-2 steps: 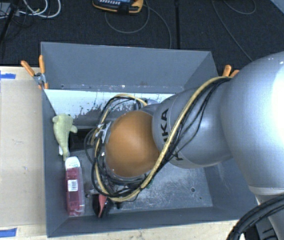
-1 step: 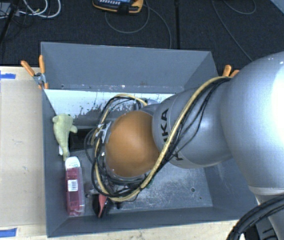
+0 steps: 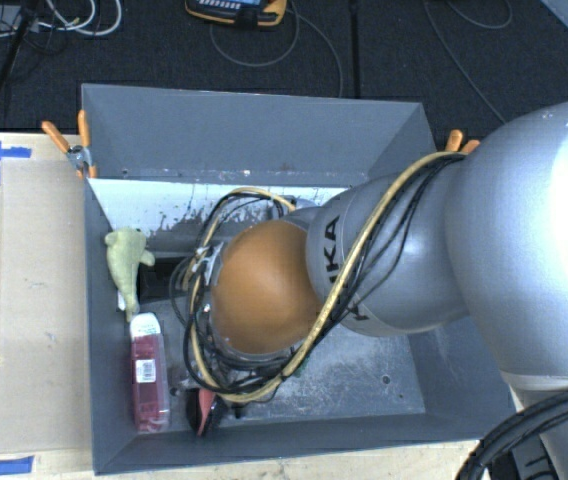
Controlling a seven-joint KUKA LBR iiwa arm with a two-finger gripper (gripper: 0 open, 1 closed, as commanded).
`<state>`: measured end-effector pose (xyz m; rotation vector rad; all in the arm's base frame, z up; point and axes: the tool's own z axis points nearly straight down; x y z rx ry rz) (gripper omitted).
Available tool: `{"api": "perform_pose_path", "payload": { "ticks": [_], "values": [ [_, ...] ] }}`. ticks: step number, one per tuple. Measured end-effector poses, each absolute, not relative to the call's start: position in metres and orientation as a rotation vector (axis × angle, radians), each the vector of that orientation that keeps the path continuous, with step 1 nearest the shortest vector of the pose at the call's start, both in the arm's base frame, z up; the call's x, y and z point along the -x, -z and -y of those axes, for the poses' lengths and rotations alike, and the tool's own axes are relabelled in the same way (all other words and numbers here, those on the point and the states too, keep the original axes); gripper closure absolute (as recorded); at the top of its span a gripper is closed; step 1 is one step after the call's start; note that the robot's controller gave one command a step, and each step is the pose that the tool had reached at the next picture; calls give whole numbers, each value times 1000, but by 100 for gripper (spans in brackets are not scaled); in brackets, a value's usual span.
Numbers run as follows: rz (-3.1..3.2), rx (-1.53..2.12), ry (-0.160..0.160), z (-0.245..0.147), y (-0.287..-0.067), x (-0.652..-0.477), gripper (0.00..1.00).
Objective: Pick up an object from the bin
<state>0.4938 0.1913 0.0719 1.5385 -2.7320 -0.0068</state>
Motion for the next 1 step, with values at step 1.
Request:
{"api": "perform_pose_path", "payload": {
  "ticks": [1],
  "values": [
    [2726,-1536,9,-191,-92,-492,100]
  ]
}}
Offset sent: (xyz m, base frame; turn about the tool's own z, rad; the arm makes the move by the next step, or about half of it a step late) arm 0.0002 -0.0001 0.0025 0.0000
